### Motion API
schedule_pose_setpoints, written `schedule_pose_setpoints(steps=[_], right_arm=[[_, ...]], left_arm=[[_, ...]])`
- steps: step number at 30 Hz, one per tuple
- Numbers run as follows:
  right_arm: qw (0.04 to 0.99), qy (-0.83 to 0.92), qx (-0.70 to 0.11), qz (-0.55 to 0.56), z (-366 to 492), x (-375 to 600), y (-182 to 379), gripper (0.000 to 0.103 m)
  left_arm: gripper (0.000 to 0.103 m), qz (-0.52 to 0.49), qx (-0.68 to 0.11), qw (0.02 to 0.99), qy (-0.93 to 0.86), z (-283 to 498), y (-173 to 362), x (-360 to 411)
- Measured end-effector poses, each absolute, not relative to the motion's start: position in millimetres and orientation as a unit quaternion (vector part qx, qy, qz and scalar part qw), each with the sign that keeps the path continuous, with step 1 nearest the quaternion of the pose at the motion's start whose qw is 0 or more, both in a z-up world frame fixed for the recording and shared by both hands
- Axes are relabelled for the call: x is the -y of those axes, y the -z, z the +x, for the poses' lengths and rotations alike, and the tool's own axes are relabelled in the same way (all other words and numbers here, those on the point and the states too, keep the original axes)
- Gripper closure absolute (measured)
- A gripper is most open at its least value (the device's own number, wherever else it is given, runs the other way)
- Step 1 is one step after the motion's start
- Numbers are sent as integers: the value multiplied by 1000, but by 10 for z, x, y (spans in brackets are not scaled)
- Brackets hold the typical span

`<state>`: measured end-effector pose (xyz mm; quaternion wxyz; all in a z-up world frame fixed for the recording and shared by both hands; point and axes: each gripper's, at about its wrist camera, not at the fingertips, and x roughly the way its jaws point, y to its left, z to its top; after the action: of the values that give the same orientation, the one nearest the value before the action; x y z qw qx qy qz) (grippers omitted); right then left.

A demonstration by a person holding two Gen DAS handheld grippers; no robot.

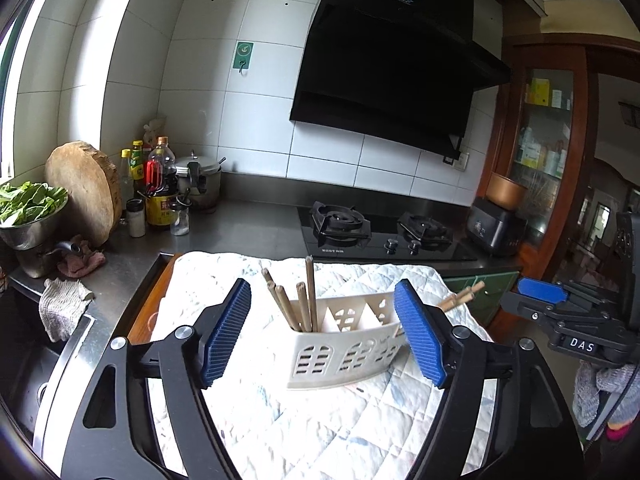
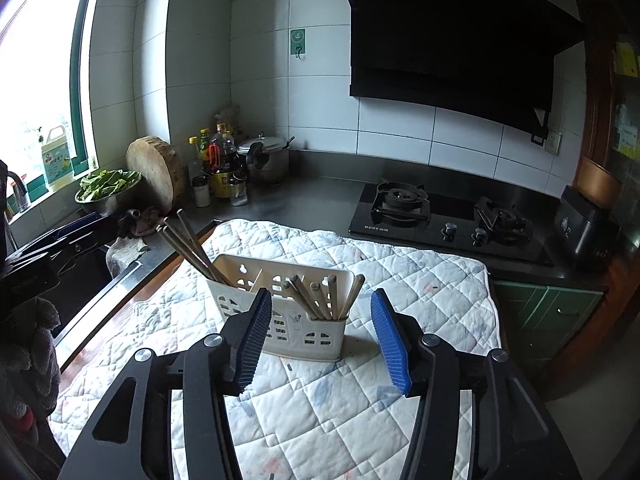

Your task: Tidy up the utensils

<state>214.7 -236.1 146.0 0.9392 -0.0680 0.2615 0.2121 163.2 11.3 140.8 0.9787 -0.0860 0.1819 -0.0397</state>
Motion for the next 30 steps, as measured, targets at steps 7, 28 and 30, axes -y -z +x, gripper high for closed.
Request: schedule_pose_setpoints(steps=[7, 28, 30], right_arm=[[941, -209, -256, -67, 1838, 2379, -1377, 33], [952, -164, -252, -63, 1038, 2402, -858, 10], [953, -154, -254, -62, 997, 2405, -801, 10]], left_arm=[[14, -83, -180, 980, 33, 1315, -1333, -77], [5, -97, -215, 972, 8, 557, -894, -166], [5, -100, -218, 971, -1, 496, -849, -181]])
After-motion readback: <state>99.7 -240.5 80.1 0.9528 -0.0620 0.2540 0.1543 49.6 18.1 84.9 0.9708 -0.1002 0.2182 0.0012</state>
